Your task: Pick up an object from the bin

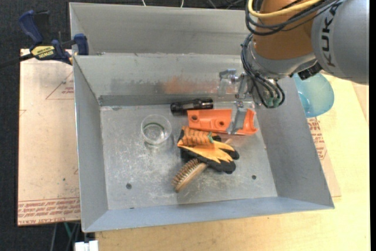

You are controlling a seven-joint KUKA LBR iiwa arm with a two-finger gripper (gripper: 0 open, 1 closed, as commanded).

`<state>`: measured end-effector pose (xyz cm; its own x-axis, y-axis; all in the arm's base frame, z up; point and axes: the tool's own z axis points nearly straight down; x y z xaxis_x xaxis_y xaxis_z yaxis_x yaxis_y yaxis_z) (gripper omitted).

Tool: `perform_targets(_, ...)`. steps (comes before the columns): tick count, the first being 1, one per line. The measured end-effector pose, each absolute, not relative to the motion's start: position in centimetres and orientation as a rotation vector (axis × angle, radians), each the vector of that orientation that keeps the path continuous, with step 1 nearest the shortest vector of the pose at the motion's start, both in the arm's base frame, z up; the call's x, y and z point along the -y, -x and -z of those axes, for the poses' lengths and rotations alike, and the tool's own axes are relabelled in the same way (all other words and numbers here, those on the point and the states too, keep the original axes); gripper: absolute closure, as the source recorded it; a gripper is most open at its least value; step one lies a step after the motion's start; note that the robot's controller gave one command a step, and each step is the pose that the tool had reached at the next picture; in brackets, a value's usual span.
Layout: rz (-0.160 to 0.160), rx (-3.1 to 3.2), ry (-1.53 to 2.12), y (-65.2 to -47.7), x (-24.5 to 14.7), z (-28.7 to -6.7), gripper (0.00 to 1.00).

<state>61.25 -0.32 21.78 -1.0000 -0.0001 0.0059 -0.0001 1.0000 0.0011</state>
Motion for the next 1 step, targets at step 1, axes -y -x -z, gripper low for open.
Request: perform_targets(1, 0.002, 3.144, -0.001, -61.38, 0.32, -22.29, 0.00)
